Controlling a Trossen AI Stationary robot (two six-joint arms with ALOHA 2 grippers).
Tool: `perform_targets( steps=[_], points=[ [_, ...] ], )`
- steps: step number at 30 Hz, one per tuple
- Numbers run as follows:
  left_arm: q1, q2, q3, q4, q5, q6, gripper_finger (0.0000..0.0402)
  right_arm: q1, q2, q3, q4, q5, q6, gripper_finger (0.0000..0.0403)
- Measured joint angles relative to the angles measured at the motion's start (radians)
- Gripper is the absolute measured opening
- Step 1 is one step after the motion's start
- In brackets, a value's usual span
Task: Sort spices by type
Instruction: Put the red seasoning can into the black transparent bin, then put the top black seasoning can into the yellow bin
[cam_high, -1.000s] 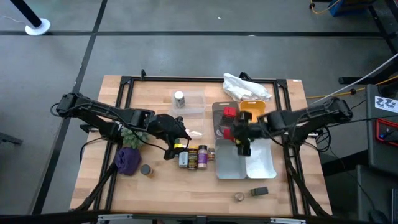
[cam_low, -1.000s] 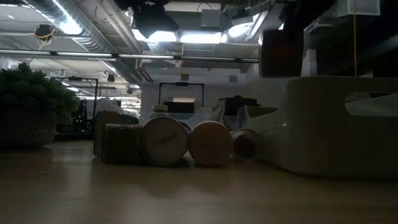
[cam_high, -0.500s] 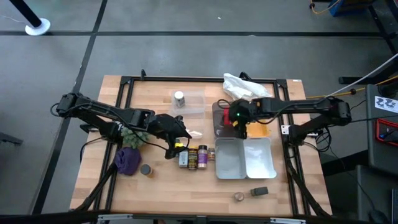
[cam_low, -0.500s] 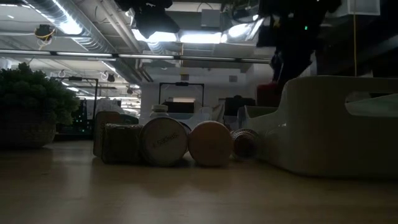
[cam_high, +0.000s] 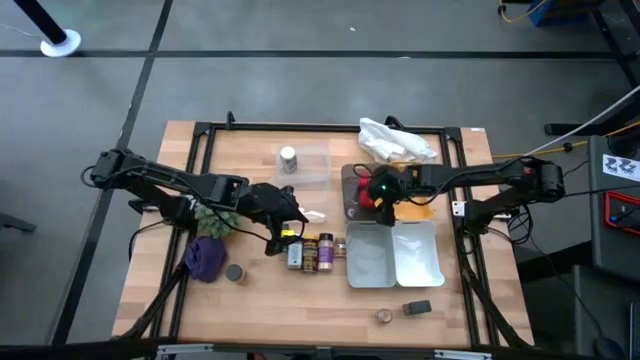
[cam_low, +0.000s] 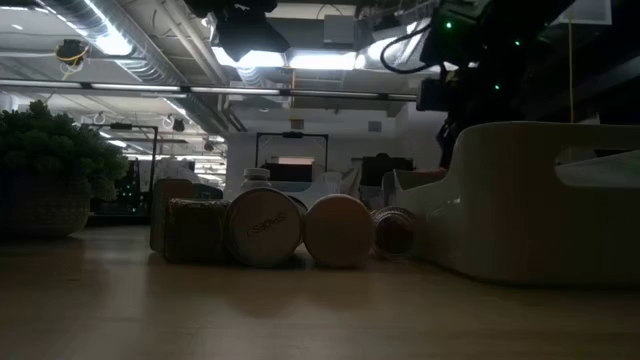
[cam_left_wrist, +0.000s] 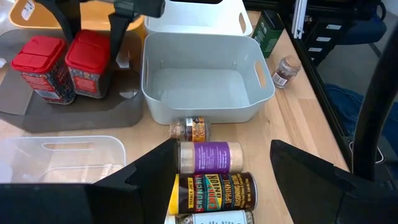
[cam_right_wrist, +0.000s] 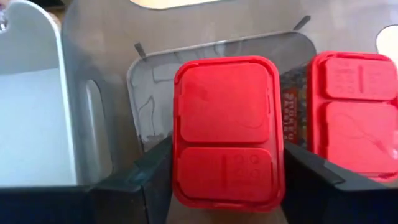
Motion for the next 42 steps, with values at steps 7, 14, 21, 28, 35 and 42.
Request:
perform_targets(
  steps=[7,14,21,28,35,42],
  points=[
    [0.000,0.000,0.000,0.000,0.000,0.000,0.0239,0.000,0.000,-0.035,0.026,0.028,0.001,0.0249],
    [0.000,0.000,0.000,0.000,0.000,0.000,0.0239,0.000,0.000,-0.035,0.024,0.027,0.001,0.0250],
    [0.000,0.000,0.000,0.000,0.000,0.000,0.0239,0.001,0.001,0.037,-0.098,0.027,0.001,0.0252],
    [0.000,0.000,0.000,-0.001,0.000,-0.033,0.0239,0.001,0.001,0.089,-0.158,0.045,0.001,0.0252],
    [0.000,0.000,0.000,-0.070,-0.002,-0.342,0.0239,0.001,0.001,0.137,-0.268,0.045,0.001,0.0253],
    [0.000,0.000,0.000,-0.328,0.001,-0.672,0.0239,0.001,0.001,0.226,-0.396,0.045,0.000,0.0253]
  ],
)
